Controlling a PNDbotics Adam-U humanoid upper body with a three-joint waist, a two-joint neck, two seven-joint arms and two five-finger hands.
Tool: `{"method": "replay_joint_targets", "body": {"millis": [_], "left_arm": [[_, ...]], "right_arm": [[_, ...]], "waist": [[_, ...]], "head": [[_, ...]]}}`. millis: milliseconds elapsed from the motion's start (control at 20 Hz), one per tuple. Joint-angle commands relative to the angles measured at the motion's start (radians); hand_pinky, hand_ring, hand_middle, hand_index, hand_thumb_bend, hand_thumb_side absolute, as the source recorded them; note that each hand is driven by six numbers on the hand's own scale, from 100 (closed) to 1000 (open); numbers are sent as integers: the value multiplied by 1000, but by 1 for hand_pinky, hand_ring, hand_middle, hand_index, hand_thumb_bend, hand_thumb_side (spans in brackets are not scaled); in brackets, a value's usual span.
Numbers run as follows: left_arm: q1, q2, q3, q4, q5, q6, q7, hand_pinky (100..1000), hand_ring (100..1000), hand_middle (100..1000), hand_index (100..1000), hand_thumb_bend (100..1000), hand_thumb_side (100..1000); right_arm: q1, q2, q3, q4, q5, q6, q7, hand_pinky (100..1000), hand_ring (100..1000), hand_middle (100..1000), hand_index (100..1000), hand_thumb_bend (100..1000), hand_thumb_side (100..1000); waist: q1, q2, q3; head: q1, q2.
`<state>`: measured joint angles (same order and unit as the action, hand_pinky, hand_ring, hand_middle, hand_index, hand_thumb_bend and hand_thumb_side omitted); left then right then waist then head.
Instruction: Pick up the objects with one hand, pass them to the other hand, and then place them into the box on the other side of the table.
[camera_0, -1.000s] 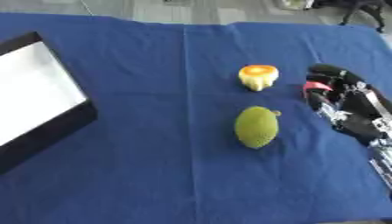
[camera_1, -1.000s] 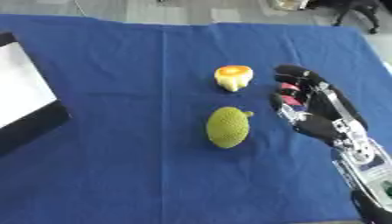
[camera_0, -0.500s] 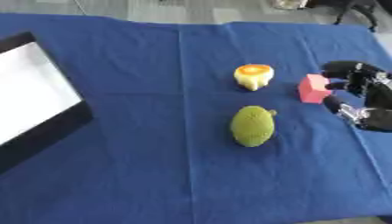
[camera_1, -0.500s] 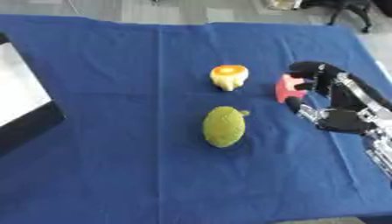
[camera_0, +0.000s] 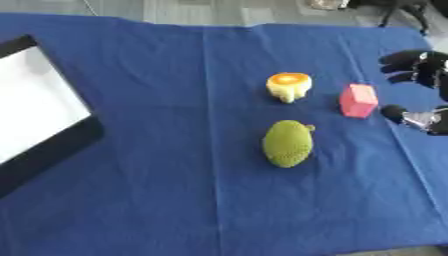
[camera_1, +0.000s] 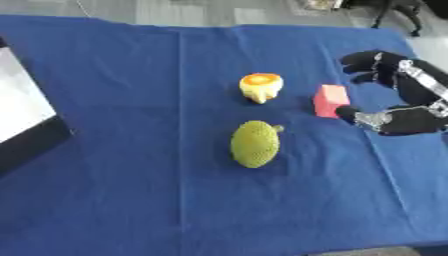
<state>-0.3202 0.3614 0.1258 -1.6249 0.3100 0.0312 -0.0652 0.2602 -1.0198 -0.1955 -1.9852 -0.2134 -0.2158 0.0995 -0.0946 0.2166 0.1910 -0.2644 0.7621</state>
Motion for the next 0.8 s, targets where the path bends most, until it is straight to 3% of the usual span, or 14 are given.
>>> {"method": "replay_joint_targets", "body": {"millis": [50, 300, 800], "left_arm": [[-14, 33, 2, -18, -2, -6, -2, 954, 877, 1000, 760, 151, 866], [-20, 39, -4, -22, -1, -8, -7, 954, 877, 1000, 759, 147, 868], [-26, 47, -13, -29, 4, -9, -17, 954, 877, 1000, 759, 146, 871]], "right_arm": [[6, -63, -18, -15, 88, 7, 15, 839, 858, 839, 849, 509, 268], [4, -68, -19, -15, 167, 38, 58, 856, 873, 853, 857, 577, 283], [-87, -109, -42, 41, 261, 107, 70, 870, 876, 857, 862, 550, 274]], "waist": [[-11, 7, -1], [-12, 19, 6], [-9, 37, 16]], "head": [[-5, -14], [-19, -29], [-33, -36]]}}
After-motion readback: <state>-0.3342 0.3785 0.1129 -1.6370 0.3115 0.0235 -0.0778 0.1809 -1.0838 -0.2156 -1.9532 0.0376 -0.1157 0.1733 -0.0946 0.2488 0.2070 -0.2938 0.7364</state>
